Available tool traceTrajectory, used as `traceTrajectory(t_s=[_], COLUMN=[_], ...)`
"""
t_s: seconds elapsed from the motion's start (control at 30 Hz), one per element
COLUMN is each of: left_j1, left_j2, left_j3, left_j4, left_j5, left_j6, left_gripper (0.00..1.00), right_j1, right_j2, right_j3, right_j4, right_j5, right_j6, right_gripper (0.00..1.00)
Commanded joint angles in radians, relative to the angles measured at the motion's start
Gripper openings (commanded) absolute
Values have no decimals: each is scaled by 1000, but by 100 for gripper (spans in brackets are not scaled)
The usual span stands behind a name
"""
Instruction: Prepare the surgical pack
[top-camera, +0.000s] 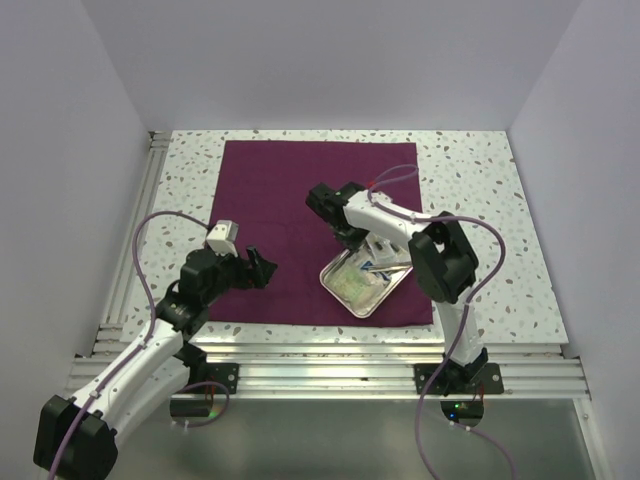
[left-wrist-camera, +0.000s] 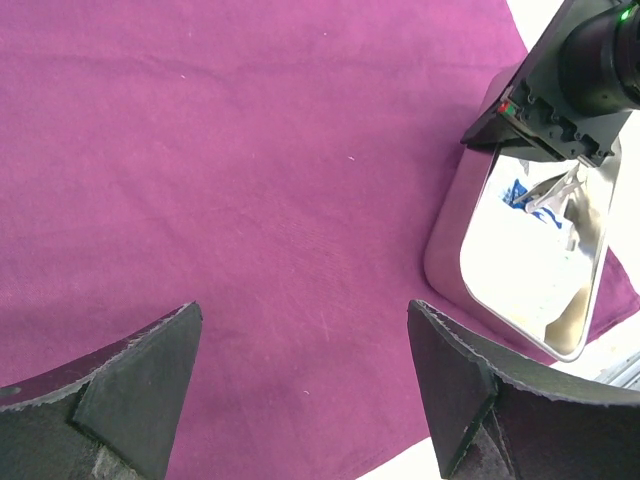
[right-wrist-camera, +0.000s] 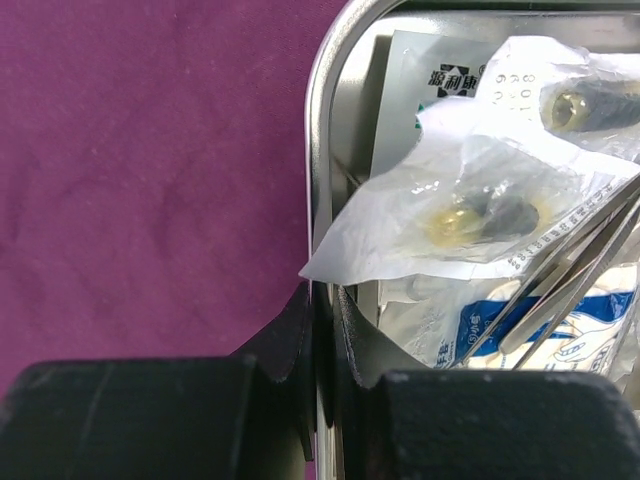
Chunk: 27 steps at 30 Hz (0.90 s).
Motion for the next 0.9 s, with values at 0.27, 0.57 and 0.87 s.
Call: traceTrajectory(t_s=[0.27,0.57,0.87], left_j1=[-3,-3,-3], left_j2=[-11,-17,-18], left_j3=[-13,-17,-20], left_j4=[55,49,52], left_j5=[-13,-23,-28], left_j6=[24,28,29], left_gripper=[87,88,88], right_j1=[-3,-12,-31], right_j2=[91,128,106], right_j3=[212,246,252], right_j4=[4,6,12], right_j5=[87,112,134], right_j6=[92,92,58], right_gripper=[4,17,48])
